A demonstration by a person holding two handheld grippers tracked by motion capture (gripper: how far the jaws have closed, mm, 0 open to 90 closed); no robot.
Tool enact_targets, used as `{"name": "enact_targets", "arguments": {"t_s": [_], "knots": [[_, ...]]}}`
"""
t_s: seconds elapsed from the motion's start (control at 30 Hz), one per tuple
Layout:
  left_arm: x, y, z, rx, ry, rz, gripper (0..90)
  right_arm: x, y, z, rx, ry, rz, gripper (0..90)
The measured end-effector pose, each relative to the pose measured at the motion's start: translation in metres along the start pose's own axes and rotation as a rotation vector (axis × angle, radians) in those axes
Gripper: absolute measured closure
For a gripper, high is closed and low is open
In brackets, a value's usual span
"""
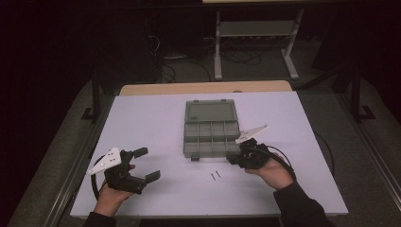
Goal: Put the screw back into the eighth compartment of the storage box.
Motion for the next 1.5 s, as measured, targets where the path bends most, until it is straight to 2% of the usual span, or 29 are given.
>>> {"name": "enact_targets", "arguments": {"t_s": [0.23, 0.6, 0.77, 1.13, 1.5], "knots": [[0.0, 0.0, 0.0, -0.004, 0.0, 0.005, 0.0, -0.008, 0.011, 0.009, -0.026, 0.008, -0.016, 87.2], [0.001, 0.0, 0.001, -0.005, -0.014, 0.005, 0.0, -0.021, 0.025, 0.023, -0.071, -0.022, -0.04, 87.2], [0.001, 0.0, 0.0, -0.004, -0.02, 0.007, 0.0, -0.028, 0.027, 0.03, -0.087, -0.021, -0.054, 87.2], [0.003, 0.001, 0.001, -0.008, -0.023, 0.01, 0.0, -0.039, 0.021, 0.041, -0.092, -0.036, -0.072, 87.3], [0.003, 0.001, 0.001, -0.01, -0.02, 0.008, 0.0, -0.056, 0.004, 0.039, -0.052, -0.065, -0.105, 87.2]]}}
Point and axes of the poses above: each handheld gripper's, and its own axes: y roughly backward along the jaws, z roughly out of its top, x roughly to its left, the point moved 8 cm from there along -y, roughly forward along the jaws, and after that the axes turned 8 degrees about z, right-handed, at the moved point
